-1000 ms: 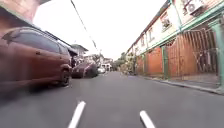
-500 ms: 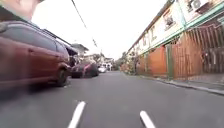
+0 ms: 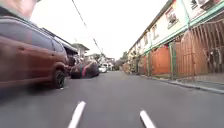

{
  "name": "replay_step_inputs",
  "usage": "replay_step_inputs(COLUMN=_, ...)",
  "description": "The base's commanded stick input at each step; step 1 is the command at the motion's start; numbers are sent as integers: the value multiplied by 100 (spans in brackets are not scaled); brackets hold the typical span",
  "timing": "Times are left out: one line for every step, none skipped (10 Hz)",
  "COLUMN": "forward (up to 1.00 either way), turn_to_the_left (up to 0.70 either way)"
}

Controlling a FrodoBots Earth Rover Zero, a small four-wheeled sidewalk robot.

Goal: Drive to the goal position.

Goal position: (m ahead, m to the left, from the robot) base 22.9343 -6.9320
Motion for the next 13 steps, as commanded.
replay_step_inputs(forward=70, turn_to_the_left=0)
replay_step_inputs(forward=70, turn_to_the_left=0)
replay_step_inputs(forward=70, turn_to_the_left=0)
replay_step_inputs(forward=70, turn_to_the_left=0)
replay_step_inputs(forward=70, turn_to_the_left=0)
replay_step_inputs(forward=70, turn_to_the_left=0)
replay_step_inputs(forward=70, turn_to_the_left=0)
replay_step_inputs(forward=70, turn_to_the_left=0)
replay_step_inputs(forward=70, turn_to_the_left=0)
replay_step_inputs(forward=70, turn_to_the_left=0)
replay_step_inputs(forward=70, turn_to_the_left=0)
replay_step_inputs(forward=70, turn_to_the_left=0)
replay_step_inputs(forward=70, turn_to_the_left=0)
